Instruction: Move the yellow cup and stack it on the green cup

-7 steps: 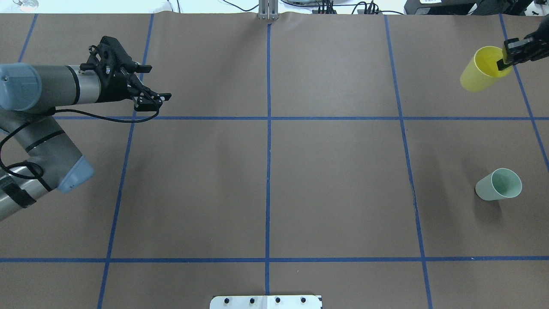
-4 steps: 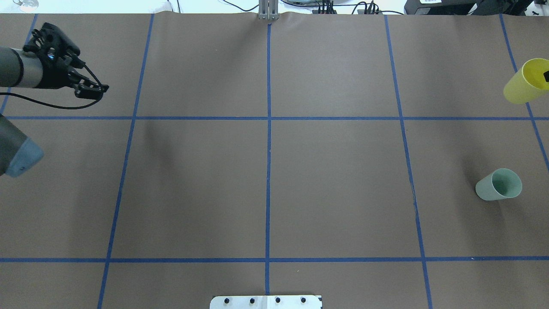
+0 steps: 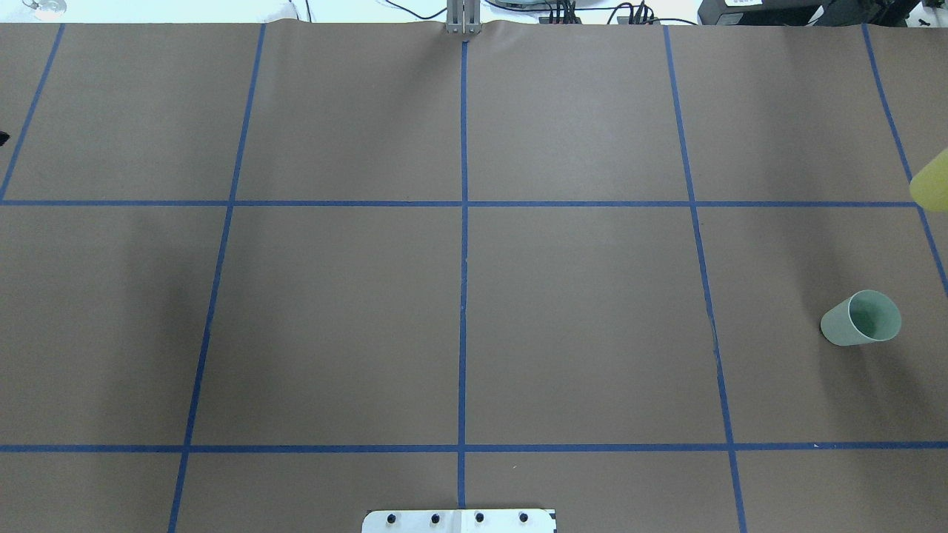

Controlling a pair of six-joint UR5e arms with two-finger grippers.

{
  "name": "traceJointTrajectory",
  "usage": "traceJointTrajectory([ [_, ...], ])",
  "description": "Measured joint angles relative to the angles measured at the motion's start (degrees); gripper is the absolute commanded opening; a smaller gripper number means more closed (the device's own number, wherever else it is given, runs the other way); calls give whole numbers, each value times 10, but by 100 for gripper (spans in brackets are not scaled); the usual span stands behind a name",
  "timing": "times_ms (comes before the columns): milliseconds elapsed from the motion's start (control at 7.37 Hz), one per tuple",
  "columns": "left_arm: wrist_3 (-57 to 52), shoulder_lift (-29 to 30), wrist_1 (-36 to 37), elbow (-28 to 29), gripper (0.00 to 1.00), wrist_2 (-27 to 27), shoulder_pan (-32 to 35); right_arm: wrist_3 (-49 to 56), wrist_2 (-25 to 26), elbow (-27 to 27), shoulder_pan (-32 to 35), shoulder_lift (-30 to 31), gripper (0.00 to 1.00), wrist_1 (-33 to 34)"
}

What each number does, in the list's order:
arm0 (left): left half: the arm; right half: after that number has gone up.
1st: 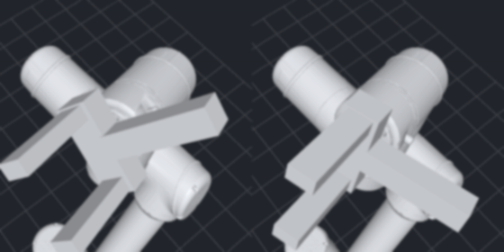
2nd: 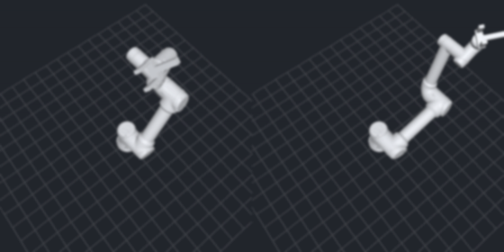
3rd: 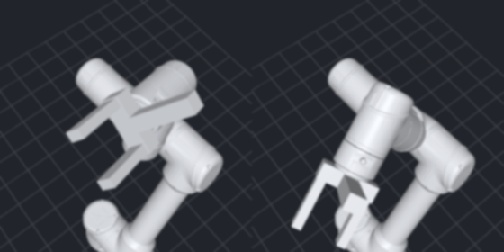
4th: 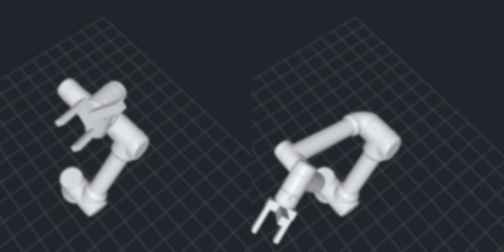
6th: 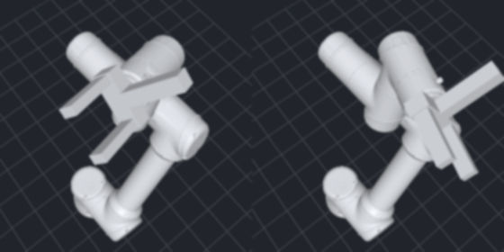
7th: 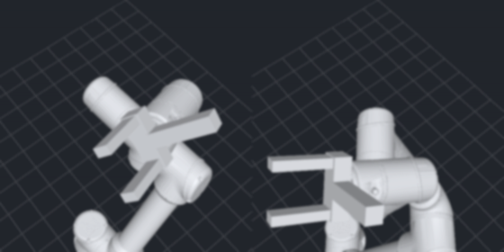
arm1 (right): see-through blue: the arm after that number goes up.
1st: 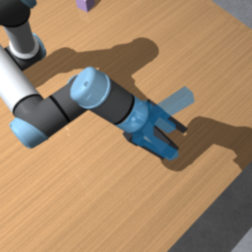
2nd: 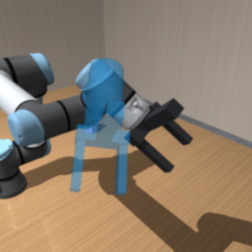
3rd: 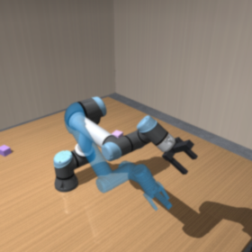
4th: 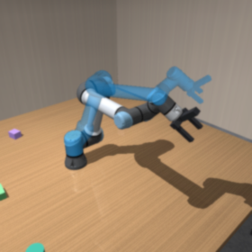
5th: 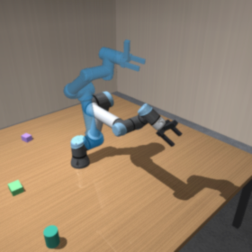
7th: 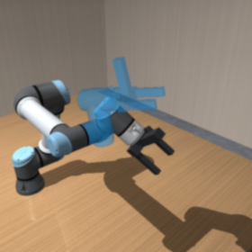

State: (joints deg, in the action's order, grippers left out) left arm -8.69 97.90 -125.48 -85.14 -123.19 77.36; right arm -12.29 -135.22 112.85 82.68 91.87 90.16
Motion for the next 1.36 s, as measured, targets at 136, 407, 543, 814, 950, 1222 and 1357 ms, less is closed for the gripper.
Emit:
traceJointTrajectory([
  [136, -39, 1, 59, -8, 100, -36, 46, -3, -6, 9, -1, 14, 0, -1],
  [407, -49, -22, 201, -54, 100, -50, 106, -9, -15, 15, -6, 35, 0, -21],
  [543, -39, -24, 283, -68, 100, -43, 128, -16, -17, 15, -12, 44, 0, -37],
  [814, -27, -34, 360, -71, 100, -40, 150, -52, -17, 16, -33, 56, 0, -73],
  [950, -14, -50, 369, -75, 100, -43, 157, -81, -17, 16, -48, 62, 0, -95],
  [1222, 85, -94, 366, -111, 100, -56, 164, -140, -16, 16, -80, 79, 0, -138],
  [1357, 116, -115, 356, -126, 100, -67, 164, -175, -13, 16, -101, 85, 0, -158],
])
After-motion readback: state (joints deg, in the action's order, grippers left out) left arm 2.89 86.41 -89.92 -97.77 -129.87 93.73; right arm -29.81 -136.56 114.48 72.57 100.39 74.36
